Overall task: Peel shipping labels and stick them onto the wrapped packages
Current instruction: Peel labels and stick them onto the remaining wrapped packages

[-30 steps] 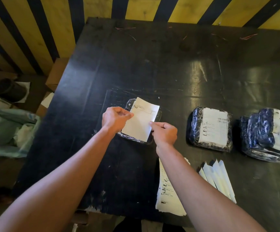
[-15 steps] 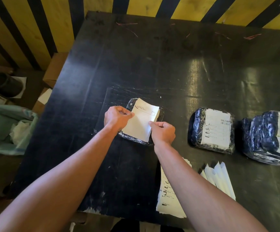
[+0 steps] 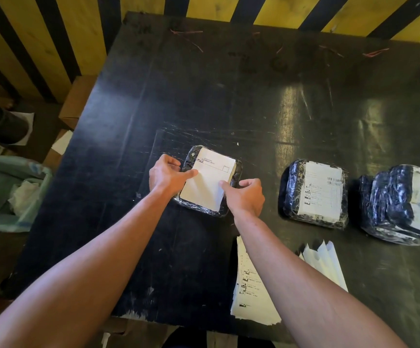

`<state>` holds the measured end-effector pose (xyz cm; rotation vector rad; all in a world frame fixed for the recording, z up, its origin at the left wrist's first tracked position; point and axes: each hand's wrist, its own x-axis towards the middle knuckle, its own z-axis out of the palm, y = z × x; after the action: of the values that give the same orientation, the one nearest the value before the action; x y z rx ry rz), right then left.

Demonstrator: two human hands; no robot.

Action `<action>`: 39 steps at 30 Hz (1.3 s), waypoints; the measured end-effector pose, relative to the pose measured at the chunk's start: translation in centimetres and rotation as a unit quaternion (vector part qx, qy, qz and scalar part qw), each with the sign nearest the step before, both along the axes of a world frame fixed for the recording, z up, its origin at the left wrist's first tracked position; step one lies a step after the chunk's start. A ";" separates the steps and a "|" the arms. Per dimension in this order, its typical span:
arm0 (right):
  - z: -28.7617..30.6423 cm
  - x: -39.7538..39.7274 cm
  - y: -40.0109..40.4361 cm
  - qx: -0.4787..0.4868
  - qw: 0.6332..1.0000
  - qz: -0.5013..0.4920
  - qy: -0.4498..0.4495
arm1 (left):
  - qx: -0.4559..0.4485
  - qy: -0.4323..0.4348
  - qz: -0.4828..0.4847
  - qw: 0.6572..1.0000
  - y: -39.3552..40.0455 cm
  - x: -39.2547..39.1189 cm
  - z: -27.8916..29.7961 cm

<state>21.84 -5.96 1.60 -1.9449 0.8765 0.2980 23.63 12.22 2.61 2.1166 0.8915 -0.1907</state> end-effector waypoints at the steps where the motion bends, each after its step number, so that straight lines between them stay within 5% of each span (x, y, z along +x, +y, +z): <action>1: -0.2 -0.1 0.0 0.012 1.000 0.004 0.008 | -0.002 0.011 -0.005 1.000 0.1 -0.1 0.0; 25: -0.3 0.7 -0.6 0.043 0.995 0.028 -0.083 | -0.088 -0.054 0.036 0.994 0.0 -2.2 0.2; 34: -1.7 -0.5 -1.2 -0.017 0.995 0.082 -0.049 | -0.046 -0.076 -0.011 0.996 -0.6 -3.0 -1.4; 36: -1.4 -1.4 -0.8 -0.148 0.965 0.162 -0.145 | -0.035 -0.092 -0.038 0.994 -0.4 -3.2 -1.8; 39: -1.0 -2.7 0.5 -0.266 0.842 0.380 -0.277 | -0.038 -0.099 -0.078 0.991 -0.1 -3.4 -2.0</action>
<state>19.18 -5.48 0.58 -2.6404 -0.2717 -0.0897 20.20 12.16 0.63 2.0930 0.5948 -0.0903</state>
